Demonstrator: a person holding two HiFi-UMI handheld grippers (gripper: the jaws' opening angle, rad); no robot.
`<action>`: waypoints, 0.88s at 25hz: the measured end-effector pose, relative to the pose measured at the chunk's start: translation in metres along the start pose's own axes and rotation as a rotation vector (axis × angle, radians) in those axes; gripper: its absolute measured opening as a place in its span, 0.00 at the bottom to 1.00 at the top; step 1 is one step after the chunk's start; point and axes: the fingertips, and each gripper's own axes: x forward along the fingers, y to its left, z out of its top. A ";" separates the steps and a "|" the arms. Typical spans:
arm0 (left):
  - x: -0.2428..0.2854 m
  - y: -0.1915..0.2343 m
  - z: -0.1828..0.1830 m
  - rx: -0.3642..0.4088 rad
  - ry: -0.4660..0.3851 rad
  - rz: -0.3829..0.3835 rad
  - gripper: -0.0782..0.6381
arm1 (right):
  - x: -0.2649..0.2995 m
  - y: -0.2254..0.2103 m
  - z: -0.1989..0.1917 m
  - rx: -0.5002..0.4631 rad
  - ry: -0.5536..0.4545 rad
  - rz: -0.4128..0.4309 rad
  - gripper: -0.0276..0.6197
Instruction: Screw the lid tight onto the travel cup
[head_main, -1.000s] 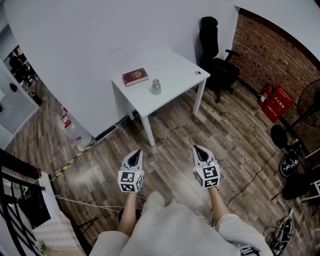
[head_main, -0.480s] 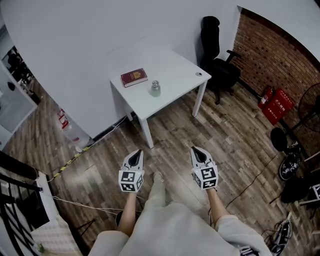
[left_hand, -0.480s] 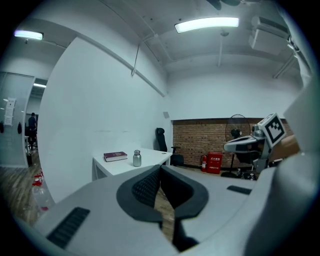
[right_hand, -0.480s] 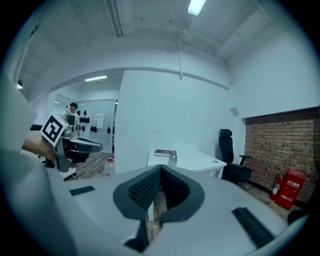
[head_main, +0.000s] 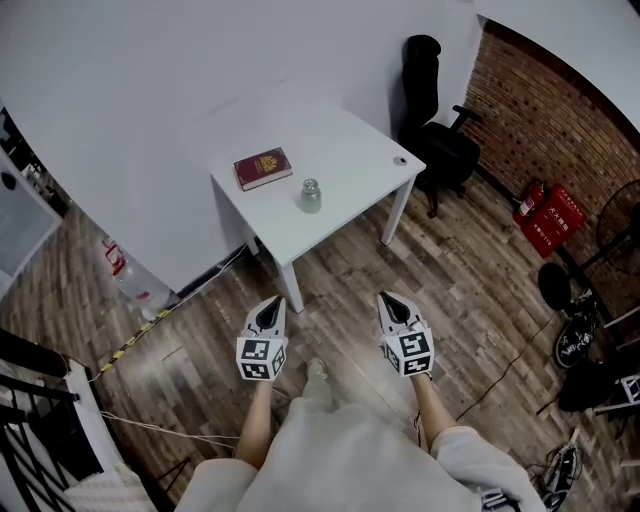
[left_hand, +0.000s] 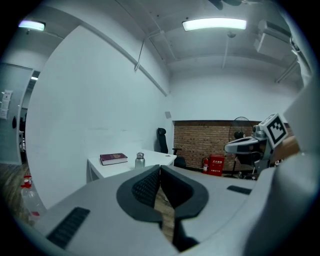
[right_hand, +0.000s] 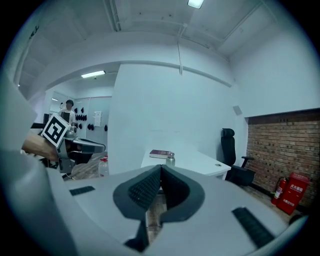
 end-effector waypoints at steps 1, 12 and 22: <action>0.010 0.008 0.004 -0.001 -0.002 -0.004 0.12 | 0.012 -0.002 0.004 -0.003 0.000 -0.001 0.04; 0.105 0.088 0.040 0.001 -0.001 -0.055 0.12 | 0.128 -0.021 0.048 -0.017 0.006 -0.015 0.04; 0.164 0.146 0.045 -0.018 0.011 -0.078 0.12 | 0.210 -0.023 0.060 -0.016 0.027 -0.022 0.04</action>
